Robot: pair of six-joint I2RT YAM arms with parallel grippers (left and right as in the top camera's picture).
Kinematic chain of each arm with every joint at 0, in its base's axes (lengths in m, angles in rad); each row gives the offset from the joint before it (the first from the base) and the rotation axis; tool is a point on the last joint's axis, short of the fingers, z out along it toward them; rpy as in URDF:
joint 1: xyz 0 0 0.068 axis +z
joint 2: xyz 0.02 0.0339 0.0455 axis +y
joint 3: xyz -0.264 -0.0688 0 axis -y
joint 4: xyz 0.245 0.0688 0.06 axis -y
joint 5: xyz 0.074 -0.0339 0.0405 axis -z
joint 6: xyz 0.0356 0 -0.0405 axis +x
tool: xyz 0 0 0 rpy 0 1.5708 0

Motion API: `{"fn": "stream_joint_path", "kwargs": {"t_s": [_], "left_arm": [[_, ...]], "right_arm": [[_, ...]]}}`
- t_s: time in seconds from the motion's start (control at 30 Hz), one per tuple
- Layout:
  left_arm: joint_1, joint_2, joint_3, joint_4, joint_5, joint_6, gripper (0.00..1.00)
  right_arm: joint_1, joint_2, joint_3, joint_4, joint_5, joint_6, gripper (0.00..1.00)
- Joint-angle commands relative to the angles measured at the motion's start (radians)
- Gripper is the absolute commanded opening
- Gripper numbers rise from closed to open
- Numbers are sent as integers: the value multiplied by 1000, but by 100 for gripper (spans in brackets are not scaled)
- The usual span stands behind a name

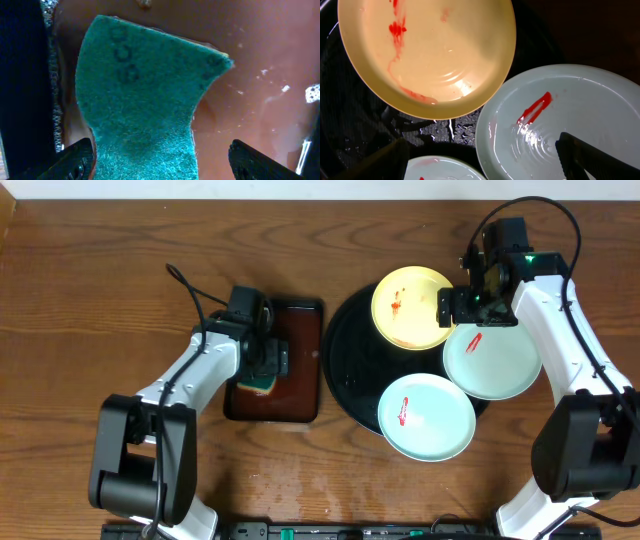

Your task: Clean dirty plates on tray and stack at the side

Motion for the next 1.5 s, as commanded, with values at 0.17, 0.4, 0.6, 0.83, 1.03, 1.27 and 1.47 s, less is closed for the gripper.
{"fn": "stream_joint_path", "kwargs": {"t_s": [0.17,0.4,0.6,0.83,1.03,1.27,1.47], "left_arm": [[-2,29,10,10,-78,21,87],[-4,70,10,28,-59,21,78],[-4,57,13,15,-60,21,66],[-4,50,13,10,-60,21,61],[-4,50,13,13,-60,21,55],[-4,49,13,18,-60,21,68],[-1,2,64,-13,-60,21,68]], "right_arm": [[9,1,-7,-6,10,-8,93],[10,1,-7,-6,10,-8,93],[9,1,-7,-5,10,-8,93],[10,1,-7,-6,10,-8,93],[9,1,-7,-6,10,-8,93],[10,1,-7,-6,10,-8,93],[9,1,-7,-6,10,-8,94]]}}
